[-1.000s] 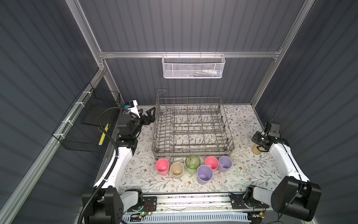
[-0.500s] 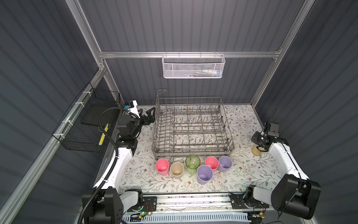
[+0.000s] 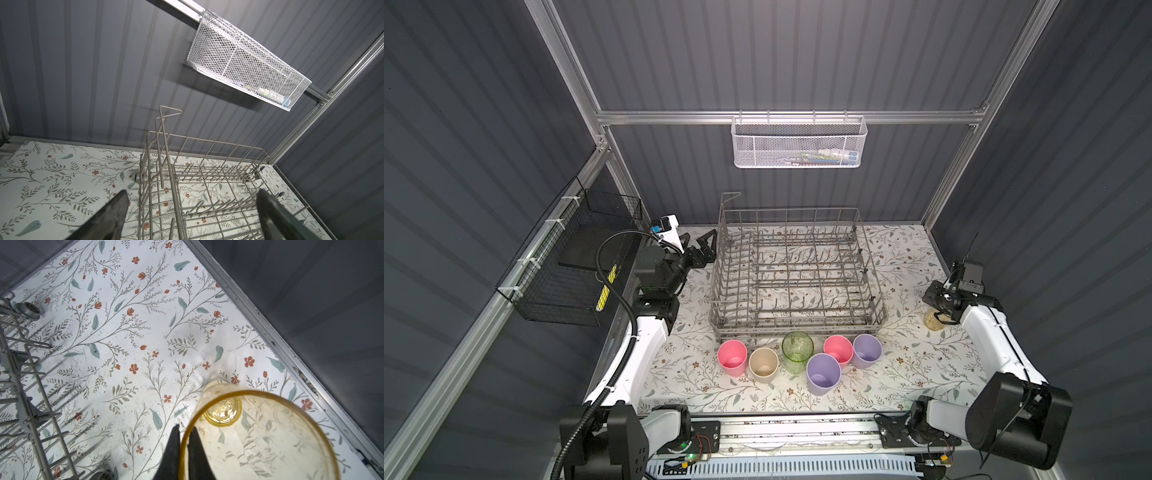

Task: Load cups into a dish rack
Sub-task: Pick up the cup from the middle-right of the table.

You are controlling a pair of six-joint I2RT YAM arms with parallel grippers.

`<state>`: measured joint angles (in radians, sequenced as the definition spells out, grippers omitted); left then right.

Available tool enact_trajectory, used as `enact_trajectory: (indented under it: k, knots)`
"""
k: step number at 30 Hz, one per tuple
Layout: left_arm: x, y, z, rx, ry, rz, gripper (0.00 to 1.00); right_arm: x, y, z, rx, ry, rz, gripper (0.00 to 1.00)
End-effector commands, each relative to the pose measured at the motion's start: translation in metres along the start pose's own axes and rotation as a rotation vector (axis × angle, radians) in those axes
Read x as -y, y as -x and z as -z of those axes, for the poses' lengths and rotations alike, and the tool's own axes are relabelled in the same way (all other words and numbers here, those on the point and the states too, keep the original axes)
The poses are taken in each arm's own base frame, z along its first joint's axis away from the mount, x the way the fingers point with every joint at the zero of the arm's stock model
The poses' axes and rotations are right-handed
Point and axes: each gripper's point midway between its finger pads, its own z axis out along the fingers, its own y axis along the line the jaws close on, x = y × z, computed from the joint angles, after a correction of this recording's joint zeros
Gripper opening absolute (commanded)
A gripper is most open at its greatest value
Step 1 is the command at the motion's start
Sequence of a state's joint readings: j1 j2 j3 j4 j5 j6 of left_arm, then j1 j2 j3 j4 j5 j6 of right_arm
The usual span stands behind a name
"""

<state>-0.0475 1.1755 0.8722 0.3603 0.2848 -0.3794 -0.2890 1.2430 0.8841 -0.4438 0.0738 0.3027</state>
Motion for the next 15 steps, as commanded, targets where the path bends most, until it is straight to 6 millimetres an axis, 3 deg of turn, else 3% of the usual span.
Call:
enact_trajectory:
  k: [1, 9, 15]
  knots:
    - [0.007, 0.005, 0.004, 0.024, -0.016, -0.001, 0.96, -0.002, -0.003, 0.010, -0.013, 0.019, 0.006, 0.00]
    - [0.011, 0.008, 0.001, 0.024, -0.040, 0.010, 0.96, -0.013, 0.020, 0.046, 0.072, 0.076, 0.004, 0.00]
    - [0.020, 0.009, -0.002, 0.010, -0.090, 0.028, 0.95, -0.032, 0.040, 0.089, 0.175, 0.167, 0.008, 0.00]
